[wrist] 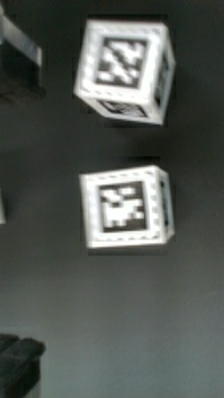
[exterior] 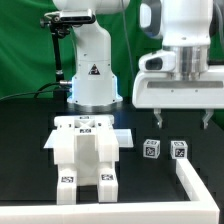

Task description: Assemble chair

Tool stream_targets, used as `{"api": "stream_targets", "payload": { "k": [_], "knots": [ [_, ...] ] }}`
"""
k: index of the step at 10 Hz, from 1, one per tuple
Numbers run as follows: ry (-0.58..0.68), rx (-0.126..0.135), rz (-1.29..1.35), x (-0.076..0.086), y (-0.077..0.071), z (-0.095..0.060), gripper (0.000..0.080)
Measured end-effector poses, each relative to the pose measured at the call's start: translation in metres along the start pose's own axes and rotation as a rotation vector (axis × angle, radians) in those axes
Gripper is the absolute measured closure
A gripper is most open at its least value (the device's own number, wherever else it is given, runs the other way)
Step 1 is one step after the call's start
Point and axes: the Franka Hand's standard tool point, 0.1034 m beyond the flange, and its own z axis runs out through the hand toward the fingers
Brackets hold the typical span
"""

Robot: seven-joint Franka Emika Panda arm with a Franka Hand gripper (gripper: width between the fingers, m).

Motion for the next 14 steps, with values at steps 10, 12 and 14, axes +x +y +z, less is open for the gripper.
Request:
{"api": "stream_targets", "payload": {
  "k": [10,12,14],
  "knots": [
    [0.006,-0.013,-0.020,-0.008,-0.003,0.033,0.0422],
    [0.006,-0.013,-0.020,-0.008,-0.003,0.033,0.0518],
    [0.006,-0.013,-0.020,-0.008,-0.003,0.033,0.0518]
  ]
}}
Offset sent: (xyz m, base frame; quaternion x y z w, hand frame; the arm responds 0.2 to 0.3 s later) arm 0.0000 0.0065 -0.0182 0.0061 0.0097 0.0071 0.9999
